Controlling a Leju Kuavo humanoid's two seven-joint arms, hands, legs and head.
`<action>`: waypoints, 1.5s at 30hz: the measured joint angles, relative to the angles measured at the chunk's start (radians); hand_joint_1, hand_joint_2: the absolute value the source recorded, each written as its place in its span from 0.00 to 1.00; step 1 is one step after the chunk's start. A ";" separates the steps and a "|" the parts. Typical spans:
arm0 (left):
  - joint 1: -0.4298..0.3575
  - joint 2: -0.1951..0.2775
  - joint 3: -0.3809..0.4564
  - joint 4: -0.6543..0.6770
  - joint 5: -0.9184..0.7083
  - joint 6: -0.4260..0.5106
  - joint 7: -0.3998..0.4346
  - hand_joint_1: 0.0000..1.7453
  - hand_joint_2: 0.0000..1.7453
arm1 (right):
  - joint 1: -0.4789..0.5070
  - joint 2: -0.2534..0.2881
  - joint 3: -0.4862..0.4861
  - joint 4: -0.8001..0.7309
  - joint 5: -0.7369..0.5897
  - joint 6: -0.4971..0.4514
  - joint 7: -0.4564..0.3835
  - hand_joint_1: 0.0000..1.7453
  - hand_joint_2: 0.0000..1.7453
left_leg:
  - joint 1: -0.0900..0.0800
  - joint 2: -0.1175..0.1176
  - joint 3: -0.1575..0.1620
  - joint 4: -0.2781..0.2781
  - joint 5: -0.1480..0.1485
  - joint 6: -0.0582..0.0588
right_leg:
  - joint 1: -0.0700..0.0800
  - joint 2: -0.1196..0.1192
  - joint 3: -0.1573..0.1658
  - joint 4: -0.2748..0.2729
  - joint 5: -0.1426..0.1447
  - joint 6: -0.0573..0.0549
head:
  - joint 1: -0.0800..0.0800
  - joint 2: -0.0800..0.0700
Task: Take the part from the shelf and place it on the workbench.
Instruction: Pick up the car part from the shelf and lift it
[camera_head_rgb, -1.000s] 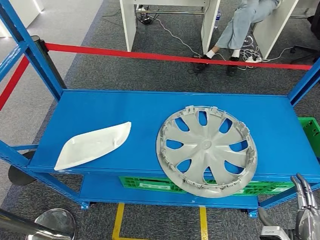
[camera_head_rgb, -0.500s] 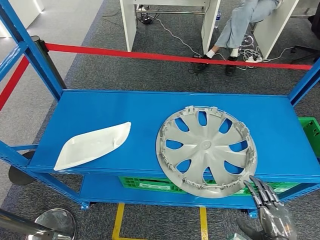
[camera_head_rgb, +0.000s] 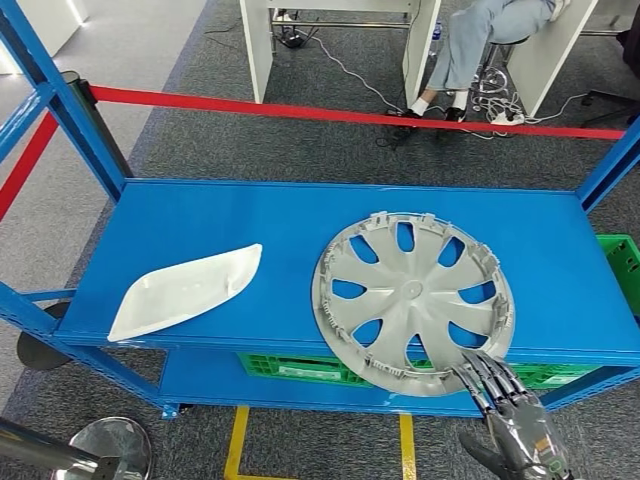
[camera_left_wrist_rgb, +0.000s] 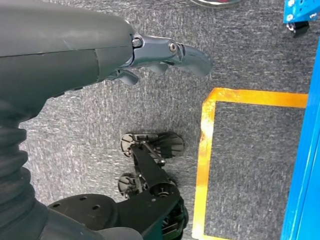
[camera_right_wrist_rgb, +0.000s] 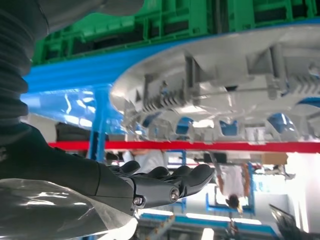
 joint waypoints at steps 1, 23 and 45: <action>-0.002 0.000 -0.004 0.002 0.000 -0.001 -0.001 0.00 1.00 | -0.013 -0.003 0.007 0.001 -0.001 0.000 0.000 0.00 1.00 | 0.000 0.000 0.000 0.000 0.000 0.000 | 0.000 0.000 0.000 0.000 0.000 0.000 | 0.000 0.000; -0.027 0.017 -0.079 0.027 0.009 -0.001 -0.005 0.00 1.00 | -0.135 -0.022 0.106 0.074 -0.085 0.047 -0.046 0.00 1.00 | 0.000 0.000 0.000 0.000 0.000 0.000 | 0.000 0.000 0.001 0.000 0.000 0.000 | 0.000 0.000; -0.045 0.023 -0.122 0.042 0.011 0.005 -0.010 0.00 1.00 | -0.202 -0.002 0.063 0.156 -0.121 0.169 -0.144 0.00 1.00 | 0.000 0.000 0.000 0.000 0.000 0.000 | 0.000 0.000 0.011 0.000 0.001 0.001 | 0.000 0.000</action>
